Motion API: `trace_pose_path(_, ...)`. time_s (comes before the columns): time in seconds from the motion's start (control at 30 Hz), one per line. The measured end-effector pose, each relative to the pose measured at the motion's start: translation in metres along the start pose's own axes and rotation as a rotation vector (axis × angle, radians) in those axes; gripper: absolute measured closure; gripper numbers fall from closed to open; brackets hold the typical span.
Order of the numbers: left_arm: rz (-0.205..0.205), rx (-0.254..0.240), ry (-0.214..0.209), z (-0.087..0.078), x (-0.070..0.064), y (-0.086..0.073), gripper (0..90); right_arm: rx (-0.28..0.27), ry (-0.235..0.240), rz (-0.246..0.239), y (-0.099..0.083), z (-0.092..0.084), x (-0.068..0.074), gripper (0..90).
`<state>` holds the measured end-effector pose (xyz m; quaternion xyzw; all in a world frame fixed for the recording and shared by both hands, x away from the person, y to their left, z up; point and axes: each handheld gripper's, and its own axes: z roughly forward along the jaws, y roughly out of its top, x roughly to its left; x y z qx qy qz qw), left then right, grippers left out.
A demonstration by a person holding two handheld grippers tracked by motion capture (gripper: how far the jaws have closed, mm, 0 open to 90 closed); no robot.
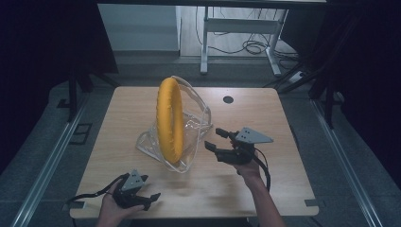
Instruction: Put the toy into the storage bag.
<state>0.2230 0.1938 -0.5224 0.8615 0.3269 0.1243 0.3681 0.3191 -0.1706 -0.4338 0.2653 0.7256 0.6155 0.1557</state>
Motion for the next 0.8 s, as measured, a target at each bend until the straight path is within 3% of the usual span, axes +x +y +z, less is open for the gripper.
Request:
trace_pose_path(0.43, -0.005, 0.001, 0.001, 0.001, 0.0, 0.0, 19.5, 0.09, -0.078, 0.019, -0.037, -0.023, -0.019, 32.6)
trace_pose_path(0.8, -0.001, 0.002, 0.001, 0.0, 0.0, 0.0, 19.5, 0.11, -0.084, 0.013, -0.042, -0.023, -0.017, 32.5)
